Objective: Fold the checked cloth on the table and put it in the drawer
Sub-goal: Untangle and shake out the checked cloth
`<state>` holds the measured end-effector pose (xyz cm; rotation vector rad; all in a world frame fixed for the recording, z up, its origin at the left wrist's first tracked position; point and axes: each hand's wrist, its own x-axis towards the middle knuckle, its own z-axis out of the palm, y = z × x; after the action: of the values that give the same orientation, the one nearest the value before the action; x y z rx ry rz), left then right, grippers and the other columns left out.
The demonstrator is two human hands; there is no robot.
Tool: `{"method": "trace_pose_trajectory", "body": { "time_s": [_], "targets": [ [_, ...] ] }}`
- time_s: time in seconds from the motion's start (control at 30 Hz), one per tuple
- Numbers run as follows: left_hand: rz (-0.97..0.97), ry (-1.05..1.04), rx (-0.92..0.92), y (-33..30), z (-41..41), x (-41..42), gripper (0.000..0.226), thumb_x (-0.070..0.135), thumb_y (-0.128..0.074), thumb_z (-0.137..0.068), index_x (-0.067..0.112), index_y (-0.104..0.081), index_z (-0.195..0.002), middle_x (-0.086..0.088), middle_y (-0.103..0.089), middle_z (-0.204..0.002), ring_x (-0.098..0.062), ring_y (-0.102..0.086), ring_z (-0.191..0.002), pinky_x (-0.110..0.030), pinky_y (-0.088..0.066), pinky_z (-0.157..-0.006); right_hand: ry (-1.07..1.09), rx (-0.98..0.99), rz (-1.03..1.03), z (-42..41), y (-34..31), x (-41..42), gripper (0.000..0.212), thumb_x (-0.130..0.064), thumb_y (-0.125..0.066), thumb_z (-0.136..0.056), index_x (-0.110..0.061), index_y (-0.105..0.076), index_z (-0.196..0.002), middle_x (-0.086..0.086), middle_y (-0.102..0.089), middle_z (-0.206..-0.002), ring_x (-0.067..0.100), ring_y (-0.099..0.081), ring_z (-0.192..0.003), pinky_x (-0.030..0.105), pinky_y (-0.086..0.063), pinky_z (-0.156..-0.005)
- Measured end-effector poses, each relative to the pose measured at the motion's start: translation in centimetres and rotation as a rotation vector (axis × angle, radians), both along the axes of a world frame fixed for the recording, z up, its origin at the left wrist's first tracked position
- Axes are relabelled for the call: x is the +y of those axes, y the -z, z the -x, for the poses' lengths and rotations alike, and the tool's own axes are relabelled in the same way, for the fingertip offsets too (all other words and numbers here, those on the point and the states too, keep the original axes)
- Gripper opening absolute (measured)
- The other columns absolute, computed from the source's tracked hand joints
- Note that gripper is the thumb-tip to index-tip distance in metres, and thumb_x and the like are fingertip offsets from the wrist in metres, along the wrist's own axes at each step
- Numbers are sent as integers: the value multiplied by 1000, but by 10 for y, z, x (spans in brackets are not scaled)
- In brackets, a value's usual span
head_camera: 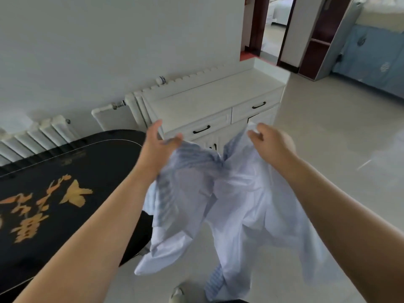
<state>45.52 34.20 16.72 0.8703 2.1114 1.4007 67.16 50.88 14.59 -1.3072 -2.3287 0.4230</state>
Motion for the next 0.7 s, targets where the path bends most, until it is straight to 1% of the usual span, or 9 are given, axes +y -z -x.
{"method": "trace_pose_trajectory", "body": {
  "time_s": [0.07,0.1,0.2,0.23,0.3,0.37,0.5,0.6,0.7],
  "targets": [
    [40,336,80,-11,-20,8,84,32,-70,-85,33,-18,-150,10,-58,-75,6,-51,-67,-7,-41,-75,-202,88,94,25,-4,-22,41,-41,-50,-93,-25,-31,-60,-1,-40,-56,24,-46,-60,31,-30,-53],
    [64,476,114,-13,-25,14,85,28,-71,-85,36,-17,-150,9,-59,-69,5,-51,-62,-6,-41,-71,-305,141,132,37,-7,-33,40,-39,-52,-93,-26,-33,-60,-2,-40,-54,19,-43,-56,32,-31,-54],
    [191,691,228,-26,-28,27,57,24,-70,-85,28,-46,-136,5,-65,-111,-4,-60,-100,-16,-43,-89,-468,305,216,59,-15,-52,31,-31,-54,-94,-20,-48,-65,-5,-45,-57,10,-42,-56,32,-35,-56],
    [221,701,270,-28,-26,29,36,25,-69,-86,23,-57,-120,5,-65,-106,-5,-59,-95,-15,-43,-85,-478,364,242,62,-16,-53,30,-28,-55,-94,-15,-50,-67,-4,-45,-58,9,-40,-57,31,-35,-57],
    [240,647,296,-24,-20,32,14,28,-68,-87,16,-61,-85,1,-58,-78,-8,-51,-69,-19,-41,-68,-475,427,295,65,-15,-51,32,-22,-55,-94,-7,-49,-67,5,-46,-60,8,-39,-59,32,-34,-58],
    [212,582,327,-12,-15,33,35,31,-69,-86,18,-45,-64,2,-41,-62,-10,-36,-56,-23,-31,-57,-437,403,328,66,-11,-48,30,-25,-53,-95,-17,-50,-67,-1,-48,-59,1,-40,-55,31,-36,-59],
    [76,353,385,-7,0,36,47,32,-68,-86,20,-34,-56,7,-34,-53,-5,-33,-48,-18,-28,-49,-348,281,498,58,6,-40,22,-37,-57,-92,-21,-47,-79,-6,-52,-64,-1,-49,-47,15,-40,-51],
    [-36,165,352,-17,16,40,49,36,-65,-88,19,-32,-56,4,-34,-52,-11,-33,-50,-27,-30,-53,-278,15,588,52,37,-50,35,-51,-68,-79,-25,-44,-75,-7,-55,-68,11,-51,-59,24,-42,-57],
    [-98,69,324,-24,18,42,48,38,-64,-88,20,-32,-57,6,-35,-53,-10,-33,-50,-25,-29,-51,-84,77,588,56,62,-80,34,-51,-64,-77,-27,-45,-91,-8,-58,-88,19,-58,-76,34,-44,-66]
  ]
}}
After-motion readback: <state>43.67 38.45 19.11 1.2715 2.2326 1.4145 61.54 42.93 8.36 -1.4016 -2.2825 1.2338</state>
